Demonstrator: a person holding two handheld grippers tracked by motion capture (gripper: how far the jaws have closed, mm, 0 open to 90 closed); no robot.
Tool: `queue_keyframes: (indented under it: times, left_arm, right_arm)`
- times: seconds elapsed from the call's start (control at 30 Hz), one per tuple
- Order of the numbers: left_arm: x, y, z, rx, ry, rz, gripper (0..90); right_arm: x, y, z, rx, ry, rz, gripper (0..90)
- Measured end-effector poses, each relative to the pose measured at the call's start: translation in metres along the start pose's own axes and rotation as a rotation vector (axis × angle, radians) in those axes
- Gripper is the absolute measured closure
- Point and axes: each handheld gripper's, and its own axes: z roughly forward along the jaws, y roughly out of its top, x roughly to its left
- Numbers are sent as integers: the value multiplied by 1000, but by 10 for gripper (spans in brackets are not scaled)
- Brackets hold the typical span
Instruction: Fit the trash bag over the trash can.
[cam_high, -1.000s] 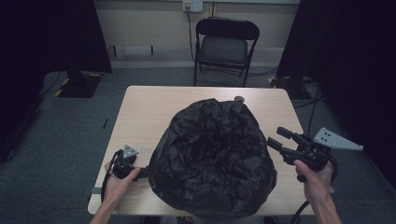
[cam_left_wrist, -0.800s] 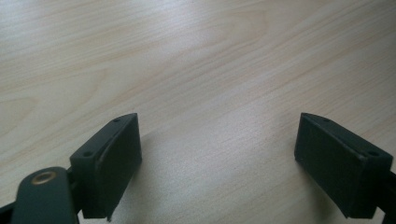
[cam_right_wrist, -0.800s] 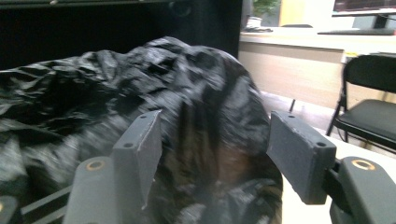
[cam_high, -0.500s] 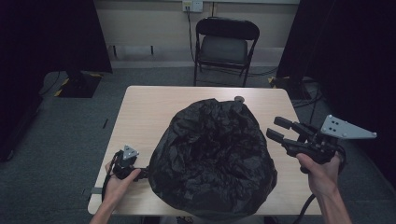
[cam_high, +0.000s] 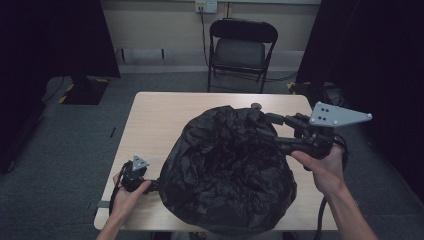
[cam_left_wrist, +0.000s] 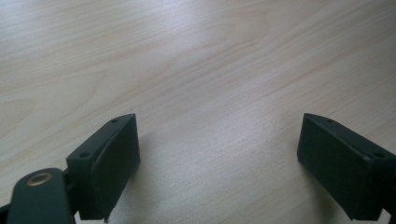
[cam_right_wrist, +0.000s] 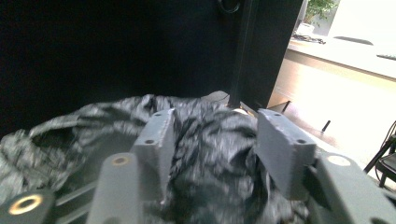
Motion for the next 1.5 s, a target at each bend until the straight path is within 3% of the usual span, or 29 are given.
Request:
queue_keyframes:
  times: [0.23, 0.33, 0.43, 0.47, 0.57, 0.67, 0.83, 0.87, 1.0, 1.2, 1.27, 1.33, 1.5]
  left_arm:
    - [0, 0, 0, 3, 0, 4, 123]
    - [0, 0, 0, 3, 0, 4, 123]
    - [0, 0, 0, 1, 2, 1, 123]
    - [0, 0, 0, 1, 2, 0, 123]
    - [0, 0, 0, 1, 3, 0, 124]
    - [0, 0, 0, 1, 2, 0, 124]
    - [0, 0, -1, 2, 3, 0, 124]
    - [0, 0, -1, 3, 3, 2, 124]
    - [0, 0, -1, 2, 1, 3, 124]
    - [0, 0, -1, 2, 0, 3, 125]
    - [0, 0, -1, 2, 0, 3, 125]
    - [1, 0, -1, 3, -2, 4, 125]
    - [1, 0, -1, 3, -4, 7, 125]
  right_arm:
    - [6, 28, 25, 17, 16, -1, 326]
    - [9, 36, 40, 36, 35, 7, 331]
    - [11, 36, 52, 63, 44, 2, 400]
    - [10, 32, 67, 106, 52, -5, 471]
    - [10, 29, 75, 150, 58, -9, 508]
    - [6, 23, 90, 271, 96, 4, 582]
    - [10, 18, 112, 426, 104, -58, 611]
    - [13, 15, 120, 479, 94, -76, 635]
    - [13, 8, 133, 560, 96, -90, 640]
    - [14, 4, 151, 640, 98, -112, 560]
    - [18, 6, 156, 628, 57, -137, 544]
    - [21, 4, 161, 656, 96, -147, 536]
    - [24, -11, 176, 740, 123, -146, 510]
